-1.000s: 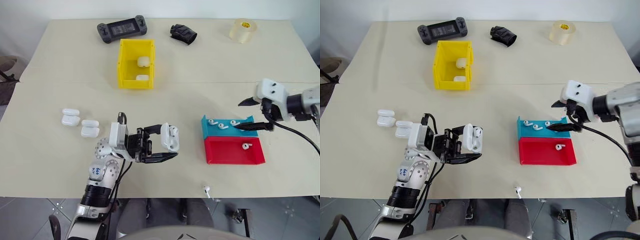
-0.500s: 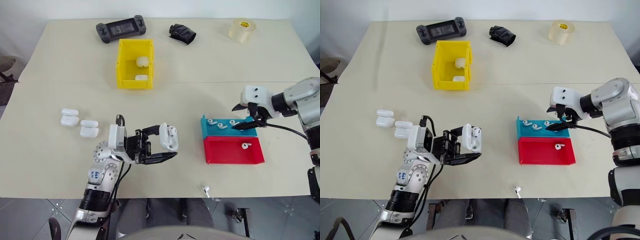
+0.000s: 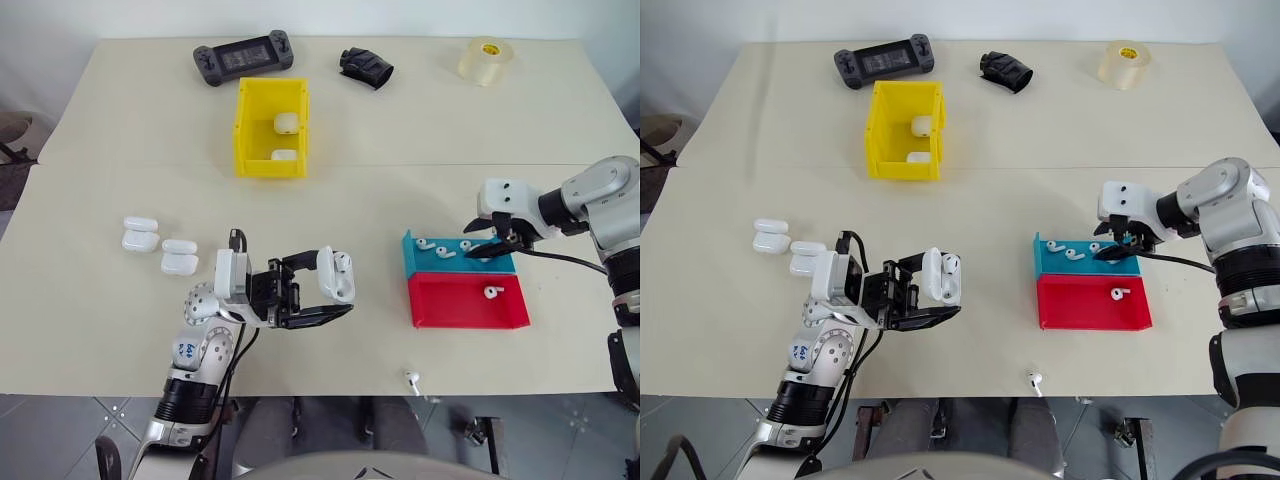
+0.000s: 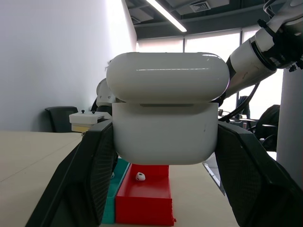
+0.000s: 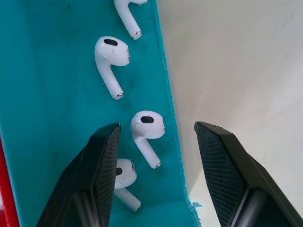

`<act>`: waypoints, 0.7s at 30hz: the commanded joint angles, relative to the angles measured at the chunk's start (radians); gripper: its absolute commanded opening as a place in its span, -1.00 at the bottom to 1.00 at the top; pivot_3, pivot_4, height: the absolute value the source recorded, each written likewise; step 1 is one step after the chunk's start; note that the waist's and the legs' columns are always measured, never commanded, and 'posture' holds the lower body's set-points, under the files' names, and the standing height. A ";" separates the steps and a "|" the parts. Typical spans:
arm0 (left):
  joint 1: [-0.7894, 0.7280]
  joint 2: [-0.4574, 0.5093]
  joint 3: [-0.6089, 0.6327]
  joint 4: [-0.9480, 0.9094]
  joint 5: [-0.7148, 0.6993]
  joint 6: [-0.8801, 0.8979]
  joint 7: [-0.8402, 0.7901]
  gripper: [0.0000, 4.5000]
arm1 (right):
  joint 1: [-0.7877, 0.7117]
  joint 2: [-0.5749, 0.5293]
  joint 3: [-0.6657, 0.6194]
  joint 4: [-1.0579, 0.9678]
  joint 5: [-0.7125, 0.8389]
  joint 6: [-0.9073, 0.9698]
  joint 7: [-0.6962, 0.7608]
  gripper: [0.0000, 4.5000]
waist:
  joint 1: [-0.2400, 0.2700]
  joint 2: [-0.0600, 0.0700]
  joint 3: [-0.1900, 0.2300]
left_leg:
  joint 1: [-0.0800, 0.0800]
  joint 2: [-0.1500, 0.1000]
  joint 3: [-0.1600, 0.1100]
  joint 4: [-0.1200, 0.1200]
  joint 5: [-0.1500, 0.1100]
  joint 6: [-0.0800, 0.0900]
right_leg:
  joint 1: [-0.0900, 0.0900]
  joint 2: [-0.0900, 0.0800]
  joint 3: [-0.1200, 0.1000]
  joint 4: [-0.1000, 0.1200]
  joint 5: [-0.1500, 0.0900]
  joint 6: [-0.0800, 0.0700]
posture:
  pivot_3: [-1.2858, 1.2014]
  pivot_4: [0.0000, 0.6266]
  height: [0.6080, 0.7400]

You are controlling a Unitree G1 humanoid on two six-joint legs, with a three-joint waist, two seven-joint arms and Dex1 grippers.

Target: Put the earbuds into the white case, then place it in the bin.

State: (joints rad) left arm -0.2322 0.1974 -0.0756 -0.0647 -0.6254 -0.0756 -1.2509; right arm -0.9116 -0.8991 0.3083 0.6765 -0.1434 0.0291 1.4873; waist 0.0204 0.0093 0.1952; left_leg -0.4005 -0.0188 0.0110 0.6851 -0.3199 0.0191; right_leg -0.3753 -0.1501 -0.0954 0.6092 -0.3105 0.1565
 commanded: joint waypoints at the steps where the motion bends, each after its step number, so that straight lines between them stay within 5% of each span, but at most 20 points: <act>1: 0.000 0.001 0.006 -0.035 -0.012 -0.011 0.005 0.30 | -0.020 -0.006 -0.011 0.000 -0.007 -0.009 0.011 0.15 | 0.000 0.000 0.000 | 0.000 0.000 0.000 0.000 0.000 0.000 | 0.000 0.000 0.000 0.000 0.000 0.000 | 0.03 -0.52 1.00; 6: -0.001 0.002 0.008 -0.034 -0.012 -0.012 0.005 0.30 | -0.016 0.000 -0.008 0.001 -0.012 -0.008 0.015 0.15 | 0.000 0.000 0.000 | 0.000 0.000 0.000 0.000 0.000 0.000 | 0.000 0.000 0.000 0.000 0.000 0.000 | 0.03 -0.52 1.00; 14: -0.002 0.006 0.008 -0.034 -0.011 -0.012 0.007 0.30 | -0.008 0.004 -0.011 0.002 -0.012 -0.006 0.017 -0.76 | 0.000 0.000 0.000 | 0.000 0.000 0.000 0.000 0.000 0.000 | 0.000 0.000 0.000 0.000 0.000 0.000 | 0.03 -0.52 1.00; 21: -0.005 0.009 0.007 -0.032 -0.011 -0.013 0.007 0.30 | -0.004 0.009 -0.022 0.003 -0.007 -0.009 -0.001 -0.76 | -0.001 0.000 0.000 | 0.000 0.000 0.000 0.000 0.000 0.000 | 0.000 0.000 0.000 0.000 0.000 0.000 | 0.03 -0.52 1.00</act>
State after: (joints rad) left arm -0.2324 0.2058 -0.0753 -0.0647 -0.6254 -0.0756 -1.2448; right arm -0.9120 -0.8920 0.3062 0.6763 -0.1549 0.0232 1.4916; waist 0.0196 0.0093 0.1951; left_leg -0.4003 -0.0187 0.0110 0.6851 -0.3199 0.0191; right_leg -0.3752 -0.1500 -0.0953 0.6093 -0.3105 0.1565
